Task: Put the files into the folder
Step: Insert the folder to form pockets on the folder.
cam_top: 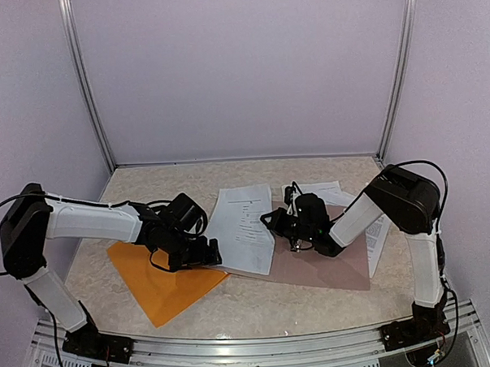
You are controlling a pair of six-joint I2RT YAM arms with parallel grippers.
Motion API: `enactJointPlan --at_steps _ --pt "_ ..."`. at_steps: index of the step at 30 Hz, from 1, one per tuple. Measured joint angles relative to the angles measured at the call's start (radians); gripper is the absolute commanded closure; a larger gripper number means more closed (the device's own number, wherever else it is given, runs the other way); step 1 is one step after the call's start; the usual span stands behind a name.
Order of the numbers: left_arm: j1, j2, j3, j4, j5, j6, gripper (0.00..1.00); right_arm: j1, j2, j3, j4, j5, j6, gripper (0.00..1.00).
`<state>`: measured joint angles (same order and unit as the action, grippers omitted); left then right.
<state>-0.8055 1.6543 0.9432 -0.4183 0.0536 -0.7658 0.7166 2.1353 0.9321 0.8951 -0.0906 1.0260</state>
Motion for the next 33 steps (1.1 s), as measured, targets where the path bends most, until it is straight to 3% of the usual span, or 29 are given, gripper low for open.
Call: enactJointPlan --at_steps 20,33 --pt "-0.048 0.036 0.096 -0.084 -0.005 -0.346 0.06 -0.001 0.008 0.057 -0.047 -0.002 -0.014 1.00" --pt "-0.039 0.077 0.104 -0.083 -0.035 -0.443 0.06 -0.006 0.008 0.035 -0.053 -0.028 -0.030 1.00"
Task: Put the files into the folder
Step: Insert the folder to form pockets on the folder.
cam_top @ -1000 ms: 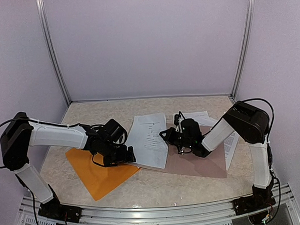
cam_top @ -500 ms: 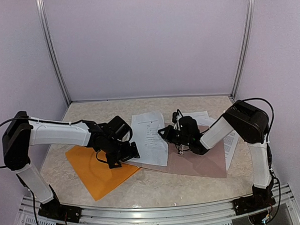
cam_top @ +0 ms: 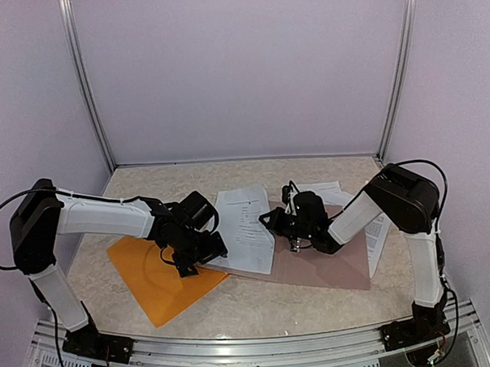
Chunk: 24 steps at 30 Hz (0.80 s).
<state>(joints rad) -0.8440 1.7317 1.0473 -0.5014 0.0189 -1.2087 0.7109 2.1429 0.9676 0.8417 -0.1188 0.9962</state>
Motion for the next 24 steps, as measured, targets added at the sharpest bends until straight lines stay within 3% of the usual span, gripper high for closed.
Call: enactJointPlan --at_steps 24 --pt "-0.001 0.016 0.022 0.015 -0.054 -0.014 0.06 -0.045 0.017 0.047 -0.006 -0.134 -0.066 1.00"
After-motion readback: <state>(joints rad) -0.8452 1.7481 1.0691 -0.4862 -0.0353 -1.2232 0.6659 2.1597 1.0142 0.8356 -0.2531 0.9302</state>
